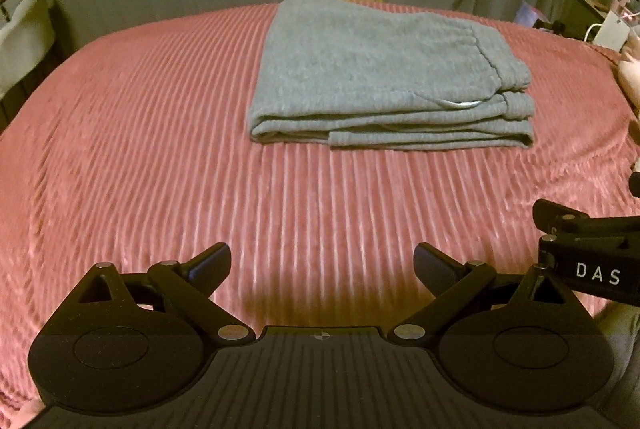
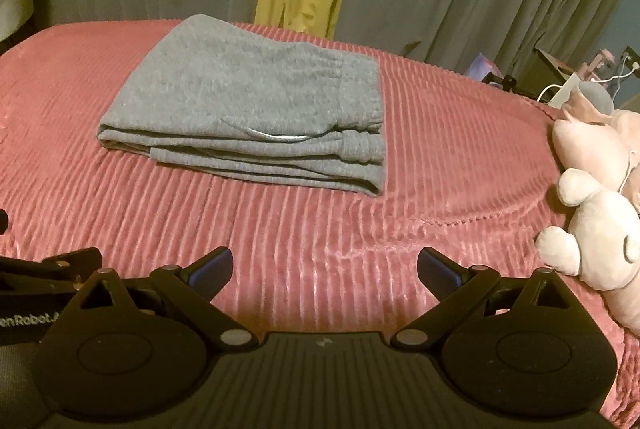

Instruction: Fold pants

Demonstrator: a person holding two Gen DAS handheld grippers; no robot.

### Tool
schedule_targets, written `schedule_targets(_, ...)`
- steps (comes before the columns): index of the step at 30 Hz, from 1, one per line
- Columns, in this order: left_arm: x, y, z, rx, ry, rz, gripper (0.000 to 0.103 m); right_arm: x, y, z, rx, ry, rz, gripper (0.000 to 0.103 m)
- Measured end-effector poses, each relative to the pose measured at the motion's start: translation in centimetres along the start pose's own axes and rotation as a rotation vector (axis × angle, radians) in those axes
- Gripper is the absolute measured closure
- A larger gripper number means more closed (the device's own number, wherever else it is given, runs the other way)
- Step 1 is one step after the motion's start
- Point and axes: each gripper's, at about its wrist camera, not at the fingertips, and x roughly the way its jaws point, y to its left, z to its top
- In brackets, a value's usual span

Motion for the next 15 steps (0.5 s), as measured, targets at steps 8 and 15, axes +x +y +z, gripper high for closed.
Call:
schedule_targets(8,-0.04,-0.10,-0.13,0.003,0.006,-0.013,0.002,-0.17,-0.16,0.06,0.002,0.000,0.002,0.004)
schedule_targets(15,-0.07,-0.14,-0.21,0.009,0.008,-0.011,0.002,-0.19,-0.24,0.13,0.005,0.002,0.006,0.004)
